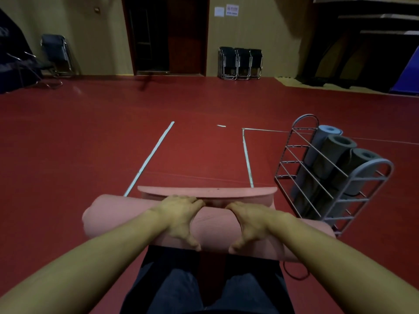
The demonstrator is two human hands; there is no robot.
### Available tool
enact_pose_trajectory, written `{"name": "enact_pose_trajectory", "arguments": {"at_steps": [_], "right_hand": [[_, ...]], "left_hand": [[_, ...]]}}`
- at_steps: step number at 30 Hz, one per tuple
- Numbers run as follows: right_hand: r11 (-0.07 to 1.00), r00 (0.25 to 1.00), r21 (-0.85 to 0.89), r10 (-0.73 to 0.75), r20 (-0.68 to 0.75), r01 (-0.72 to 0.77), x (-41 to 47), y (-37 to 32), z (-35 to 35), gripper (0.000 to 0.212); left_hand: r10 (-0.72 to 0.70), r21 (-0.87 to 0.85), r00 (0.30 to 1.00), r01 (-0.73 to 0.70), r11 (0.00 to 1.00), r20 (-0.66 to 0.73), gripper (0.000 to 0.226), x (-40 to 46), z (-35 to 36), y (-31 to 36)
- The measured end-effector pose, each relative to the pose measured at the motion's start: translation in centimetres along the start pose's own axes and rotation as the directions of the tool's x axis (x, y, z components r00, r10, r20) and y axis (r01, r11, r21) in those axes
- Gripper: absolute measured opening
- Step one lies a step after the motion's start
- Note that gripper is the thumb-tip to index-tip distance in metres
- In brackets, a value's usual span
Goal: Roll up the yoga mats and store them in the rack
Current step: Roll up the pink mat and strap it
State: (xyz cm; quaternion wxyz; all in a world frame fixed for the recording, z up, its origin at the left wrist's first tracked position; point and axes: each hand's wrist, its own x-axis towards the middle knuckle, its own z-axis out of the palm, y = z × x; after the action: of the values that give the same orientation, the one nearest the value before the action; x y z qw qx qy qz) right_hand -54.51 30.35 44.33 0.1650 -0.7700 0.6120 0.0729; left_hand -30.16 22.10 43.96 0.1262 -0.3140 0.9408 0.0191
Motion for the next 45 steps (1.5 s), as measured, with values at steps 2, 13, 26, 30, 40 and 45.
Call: {"name": "enact_pose_trajectory", "arguments": {"at_steps": [2,13,26,30,40,45], "right_hand": [[0.999,0.999,0.038,0.016,0.050,-0.018,0.2,-0.2,0.6,0.109],[0.972,0.943,0.198,0.053,0.328,-0.124,1.1,-0.8,0.4,0.097],[0.936,0.895,0.279,0.075,0.441,-0.216,0.6,-0.7,2.1,0.102],[0.907,0.919,0.372,0.039,0.391,-0.197,0.3,0.0,2.4,0.079],[0.895,0.947,0.402,0.066,0.316,-0.196,0.8,1.0,1.7,0.080],[0.898,0.950,0.396,0.065,0.307,-0.189,1.0,0.9,2.1,0.066]], "left_hand": [[-0.005,-0.024,1.000,0.006,1.000,0.030,0.114,0.0,0.9,0.1],[-0.023,-0.314,0.974,0.095,0.945,0.225,0.099,-0.5,1.5,-0.2],[0.069,-0.498,0.917,0.149,0.855,0.392,0.085,-1.1,2.2,0.6],[0.051,-0.520,0.946,0.130,0.844,0.319,0.104,-1.0,3.0,0.2],[0.063,-0.361,0.970,0.027,0.932,0.236,0.118,-0.1,3.2,0.8],[0.047,-0.468,0.979,0.052,0.882,0.197,0.104,0.8,3.3,0.3]]}}
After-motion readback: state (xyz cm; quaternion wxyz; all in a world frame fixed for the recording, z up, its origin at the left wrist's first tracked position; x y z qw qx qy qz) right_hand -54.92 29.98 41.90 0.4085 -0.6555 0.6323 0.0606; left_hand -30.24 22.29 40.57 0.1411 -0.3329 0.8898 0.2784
